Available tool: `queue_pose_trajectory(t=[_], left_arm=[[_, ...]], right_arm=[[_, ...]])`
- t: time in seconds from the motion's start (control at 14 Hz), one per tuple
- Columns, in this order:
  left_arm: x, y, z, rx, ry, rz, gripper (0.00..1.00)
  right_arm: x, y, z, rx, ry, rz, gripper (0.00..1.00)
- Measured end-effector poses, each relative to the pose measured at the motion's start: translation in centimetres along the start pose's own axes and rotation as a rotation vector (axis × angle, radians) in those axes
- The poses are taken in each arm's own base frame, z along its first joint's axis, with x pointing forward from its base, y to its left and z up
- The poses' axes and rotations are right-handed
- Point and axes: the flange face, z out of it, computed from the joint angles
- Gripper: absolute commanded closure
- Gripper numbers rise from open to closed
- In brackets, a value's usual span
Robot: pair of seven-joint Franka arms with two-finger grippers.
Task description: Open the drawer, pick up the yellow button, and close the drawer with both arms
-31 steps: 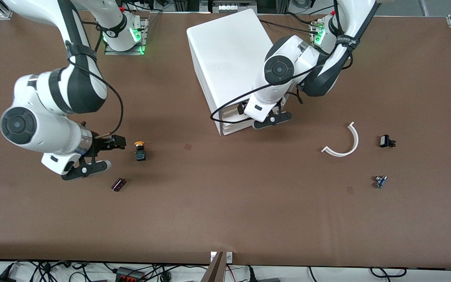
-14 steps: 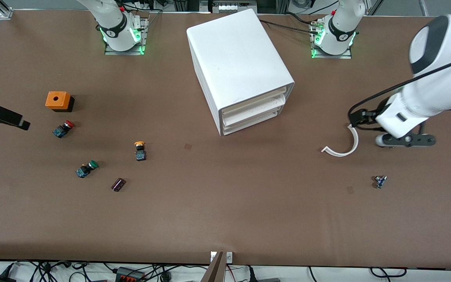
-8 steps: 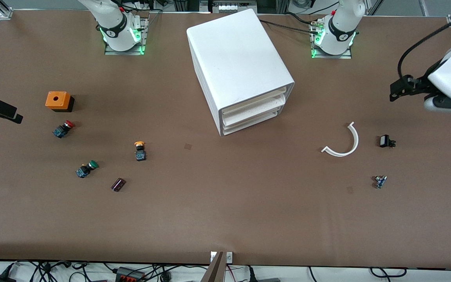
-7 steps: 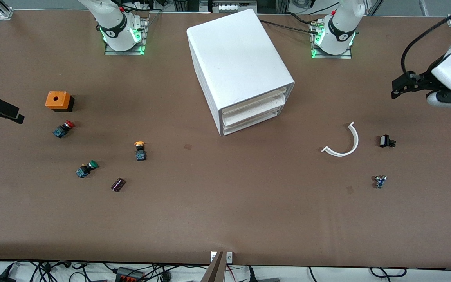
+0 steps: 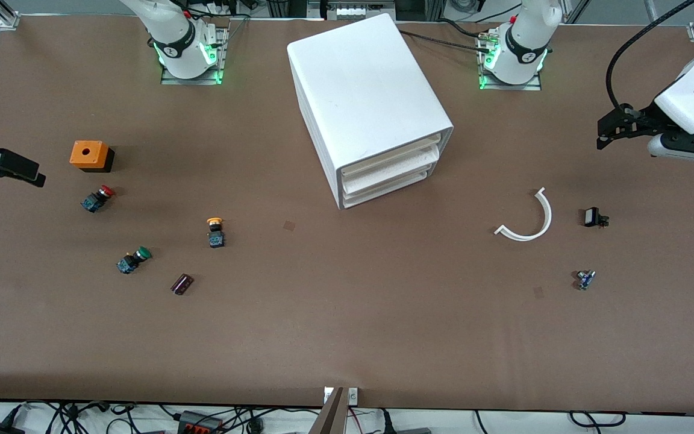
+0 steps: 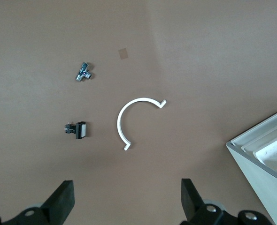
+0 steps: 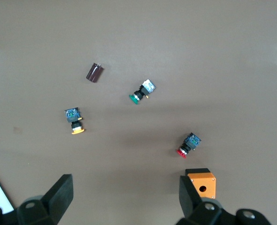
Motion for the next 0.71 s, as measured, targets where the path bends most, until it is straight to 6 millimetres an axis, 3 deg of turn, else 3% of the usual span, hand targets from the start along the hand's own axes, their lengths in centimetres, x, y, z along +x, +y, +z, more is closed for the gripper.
queue_pose_trajectory(t=[0.36, 0.71], left_arm=[[0.0, 0.1, -0.3, 0.001, 0.005, 0.005, 0.00], [0.1, 1.0, -0.6, 0.002, 0.012, 0.021, 0.00]], right_arm=[[-3.7, -0.1, 0.6, 0.002, 0.026, -0.005, 0.00], [-3.9, -0.1, 0.7, 0.001, 0.036, -0.007, 0.00]])
